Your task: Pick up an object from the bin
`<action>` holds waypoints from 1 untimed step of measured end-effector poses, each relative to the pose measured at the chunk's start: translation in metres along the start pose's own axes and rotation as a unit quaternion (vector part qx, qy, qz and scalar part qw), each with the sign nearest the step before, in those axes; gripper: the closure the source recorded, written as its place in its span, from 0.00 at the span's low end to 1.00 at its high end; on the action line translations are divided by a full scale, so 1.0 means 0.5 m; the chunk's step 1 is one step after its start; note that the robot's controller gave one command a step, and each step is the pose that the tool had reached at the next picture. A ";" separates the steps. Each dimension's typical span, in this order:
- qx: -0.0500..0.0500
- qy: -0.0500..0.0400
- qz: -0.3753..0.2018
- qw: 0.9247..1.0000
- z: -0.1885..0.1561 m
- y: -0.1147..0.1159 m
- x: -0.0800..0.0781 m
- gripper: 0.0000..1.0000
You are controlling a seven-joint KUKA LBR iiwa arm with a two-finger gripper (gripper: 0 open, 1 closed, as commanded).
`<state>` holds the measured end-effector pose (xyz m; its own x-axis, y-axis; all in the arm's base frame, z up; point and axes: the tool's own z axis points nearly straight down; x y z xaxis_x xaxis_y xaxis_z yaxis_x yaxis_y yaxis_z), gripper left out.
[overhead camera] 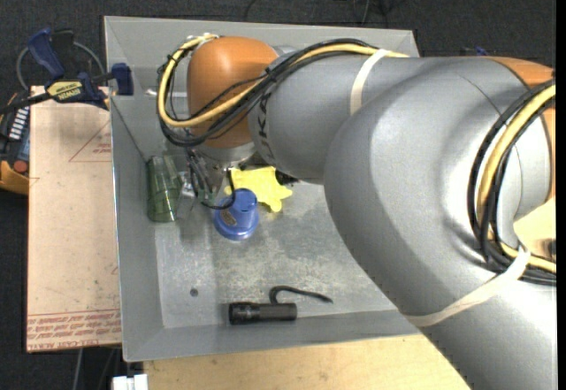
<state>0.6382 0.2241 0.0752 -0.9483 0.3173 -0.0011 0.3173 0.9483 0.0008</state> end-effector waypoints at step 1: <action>0.000 0.000 0.000 1.000 0.000 0.000 0.000 1.00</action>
Offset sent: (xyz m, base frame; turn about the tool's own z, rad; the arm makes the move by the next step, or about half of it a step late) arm 0.0000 -0.0001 0.0497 0.0000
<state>0.6382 0.2241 0.0752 -0.9483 0.3175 -0.0010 0.3175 0.9483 0.0009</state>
